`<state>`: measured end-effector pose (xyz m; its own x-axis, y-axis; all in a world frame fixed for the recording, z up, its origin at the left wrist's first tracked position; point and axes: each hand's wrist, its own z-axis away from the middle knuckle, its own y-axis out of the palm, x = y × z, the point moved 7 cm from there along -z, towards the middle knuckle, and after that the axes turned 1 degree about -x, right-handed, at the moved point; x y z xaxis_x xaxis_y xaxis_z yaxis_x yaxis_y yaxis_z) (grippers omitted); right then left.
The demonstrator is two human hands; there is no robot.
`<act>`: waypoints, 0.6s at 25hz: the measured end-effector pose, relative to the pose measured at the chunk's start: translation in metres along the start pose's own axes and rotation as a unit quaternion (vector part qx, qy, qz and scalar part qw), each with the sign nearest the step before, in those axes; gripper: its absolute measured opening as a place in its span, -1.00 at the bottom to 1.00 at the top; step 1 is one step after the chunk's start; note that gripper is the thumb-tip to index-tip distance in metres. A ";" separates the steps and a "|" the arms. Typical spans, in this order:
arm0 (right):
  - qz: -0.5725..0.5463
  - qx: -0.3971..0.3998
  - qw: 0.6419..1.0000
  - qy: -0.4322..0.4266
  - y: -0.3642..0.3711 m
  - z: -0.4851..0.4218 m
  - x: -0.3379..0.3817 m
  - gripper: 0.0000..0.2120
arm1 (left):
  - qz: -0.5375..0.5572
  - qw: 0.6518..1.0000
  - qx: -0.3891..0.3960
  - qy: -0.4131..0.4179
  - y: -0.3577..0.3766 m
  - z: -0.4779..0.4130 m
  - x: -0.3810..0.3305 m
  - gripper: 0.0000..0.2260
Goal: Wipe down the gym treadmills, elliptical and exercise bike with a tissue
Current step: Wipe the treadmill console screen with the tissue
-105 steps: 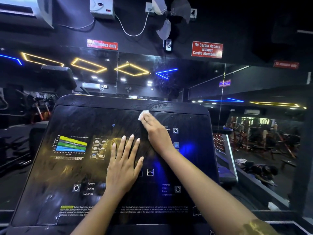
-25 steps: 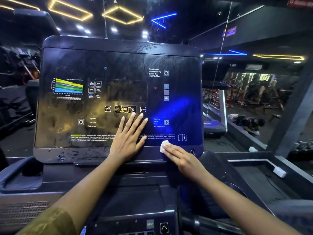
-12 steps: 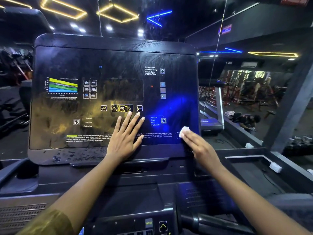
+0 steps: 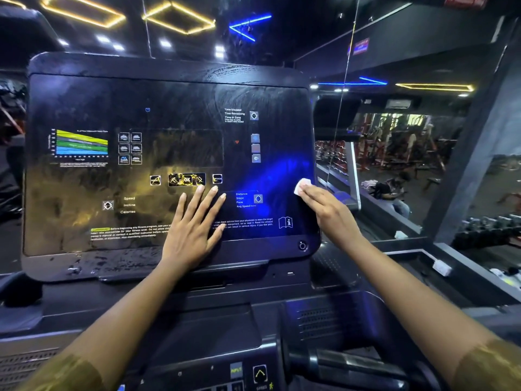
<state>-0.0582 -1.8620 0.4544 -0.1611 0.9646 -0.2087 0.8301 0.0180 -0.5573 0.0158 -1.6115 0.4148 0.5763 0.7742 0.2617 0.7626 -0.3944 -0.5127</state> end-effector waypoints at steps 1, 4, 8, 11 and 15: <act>-0.002 0.000 1.000 0.005 0.001 0.014 0.001 -0.57 | 0.002 1.000 0.000 -0.001 0.000 0.000 0.000 -0.47; -0.029 0.001 0.999 0.022 0.003 0.066 0.014 -0.51 | -0.005 1.000 -0.001 0.003 0.000 -0.001 0.000 -0.47; -0.038 0.013 0.998 0.056 0.009 0.104 0.031 -0.53 | -0.007 1.000 0.002 0.000 0.000 0.000 0.000 -0.47; -0.063 0.002 0.997 0.052 0.012 0.120 0.058 -0.60 | -0.007 1.000 0.002 0.000 0.000 0.000 -0.001 -0.46; -0.097 -0.036 0.993 0.050 0.002 0.108 0.065 -0.66 | -0.010 1.000 0.002 0.001 0.000 0.000 -0.001 -0.46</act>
<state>-0.1249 -1.8279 0.3528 -0.2707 0.9624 -0.0208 0.8259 0.2211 -0.5187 0.0155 -1.6121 0.4150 0.5613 0.7808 0.2746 0.7734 -0.3766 -0.5100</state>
